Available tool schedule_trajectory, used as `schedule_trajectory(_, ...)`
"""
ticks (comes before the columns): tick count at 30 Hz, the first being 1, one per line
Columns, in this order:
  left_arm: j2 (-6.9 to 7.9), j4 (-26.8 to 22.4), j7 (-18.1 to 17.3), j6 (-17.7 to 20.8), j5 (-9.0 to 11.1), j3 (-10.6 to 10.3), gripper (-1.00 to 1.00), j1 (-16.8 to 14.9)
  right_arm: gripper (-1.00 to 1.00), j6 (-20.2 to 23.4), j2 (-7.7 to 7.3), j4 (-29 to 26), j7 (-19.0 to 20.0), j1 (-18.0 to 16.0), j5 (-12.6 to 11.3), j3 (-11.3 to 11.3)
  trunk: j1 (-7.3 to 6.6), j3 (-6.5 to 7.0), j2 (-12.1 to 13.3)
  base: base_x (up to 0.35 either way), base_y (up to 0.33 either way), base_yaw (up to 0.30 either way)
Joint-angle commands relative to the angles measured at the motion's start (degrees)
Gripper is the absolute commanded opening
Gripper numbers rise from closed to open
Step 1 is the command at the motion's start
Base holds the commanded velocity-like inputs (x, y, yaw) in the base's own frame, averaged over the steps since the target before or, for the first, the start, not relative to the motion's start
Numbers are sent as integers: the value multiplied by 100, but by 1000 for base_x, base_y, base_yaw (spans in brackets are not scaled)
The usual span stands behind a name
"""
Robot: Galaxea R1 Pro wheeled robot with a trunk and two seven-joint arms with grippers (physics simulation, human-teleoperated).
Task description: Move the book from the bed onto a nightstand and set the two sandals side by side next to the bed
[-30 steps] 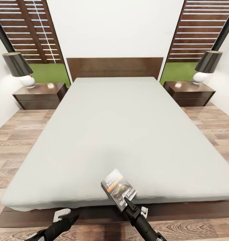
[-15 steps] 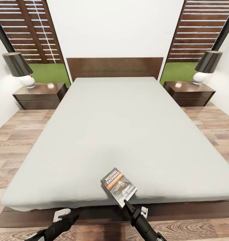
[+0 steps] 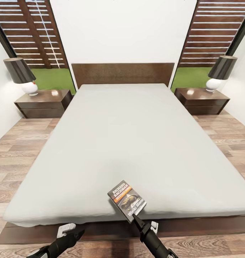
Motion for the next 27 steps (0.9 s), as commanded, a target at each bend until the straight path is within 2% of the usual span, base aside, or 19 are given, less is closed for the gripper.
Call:
schedule_trajectory(1,1,7,-13,-32,37,-50,100,-4,-100,58,0,1,11,-1,-50,12,-23,15,40,0,0,0)
schedule_trajectory(27,1,6,-13,-32,37,-49,100,-4,-100,66,0,0,8,-1,-50,12,-594,482,1083,0,0,0)
